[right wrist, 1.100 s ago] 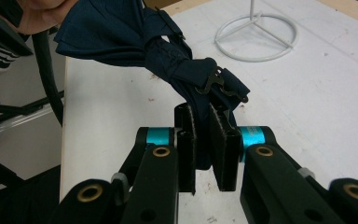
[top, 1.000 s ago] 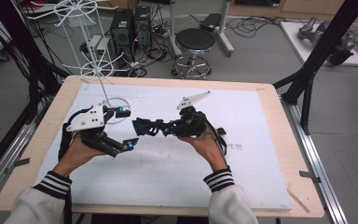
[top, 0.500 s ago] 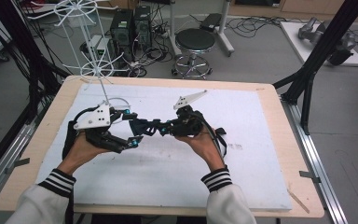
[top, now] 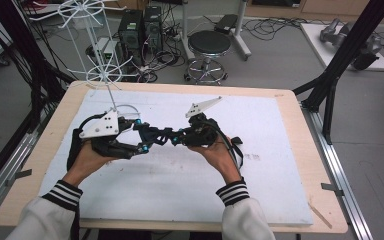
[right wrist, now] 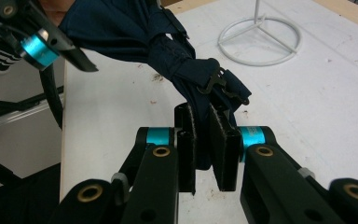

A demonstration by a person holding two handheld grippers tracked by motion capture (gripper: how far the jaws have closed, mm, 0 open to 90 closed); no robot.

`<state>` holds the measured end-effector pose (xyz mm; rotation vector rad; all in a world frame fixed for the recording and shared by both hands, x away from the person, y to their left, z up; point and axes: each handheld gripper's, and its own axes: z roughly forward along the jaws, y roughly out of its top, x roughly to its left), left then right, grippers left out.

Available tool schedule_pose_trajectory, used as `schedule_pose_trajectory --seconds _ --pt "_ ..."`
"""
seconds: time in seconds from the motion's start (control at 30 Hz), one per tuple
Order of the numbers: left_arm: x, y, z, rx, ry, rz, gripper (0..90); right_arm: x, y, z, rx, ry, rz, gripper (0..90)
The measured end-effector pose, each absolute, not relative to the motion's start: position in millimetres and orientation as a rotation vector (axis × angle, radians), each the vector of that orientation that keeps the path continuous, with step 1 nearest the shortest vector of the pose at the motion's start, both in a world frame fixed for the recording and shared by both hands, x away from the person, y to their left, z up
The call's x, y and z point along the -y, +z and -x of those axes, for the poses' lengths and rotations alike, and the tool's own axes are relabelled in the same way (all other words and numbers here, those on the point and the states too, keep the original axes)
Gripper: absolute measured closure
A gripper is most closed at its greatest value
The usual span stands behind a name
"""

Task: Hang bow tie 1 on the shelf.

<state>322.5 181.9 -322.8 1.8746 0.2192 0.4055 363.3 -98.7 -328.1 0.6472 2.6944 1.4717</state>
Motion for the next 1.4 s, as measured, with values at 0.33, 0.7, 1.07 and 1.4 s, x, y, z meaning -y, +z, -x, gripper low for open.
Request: schedule_pose_trajectory --seconds 0.33,0.7,1.07,1.4 --pt "-185.9 -320.9 -322.2 -0.242 0.398 -1.880 67.0 97.6 -328.3 -363.3 -2.694 1.469 -0.643 82.4" --pt "-188.5 -319.4 -321.3 -0.254 0.398 -1.871 77.9 96.7 -328.0 -362.9 -2.694 1.484 -0.616 81.6" --pt "-194.2 -316.4 -320.4 -0.278 0.417 -1.860 79.1 94.8 -325.6 -353.9 -2.543 1.465 -0.613 6.6" --pt "-207.5 -310.2 -317.6 -0.295 0.432 -1.828 79.0 118.9 -319.2 -342.8 -2.403 1.502 -0.625 0.7"
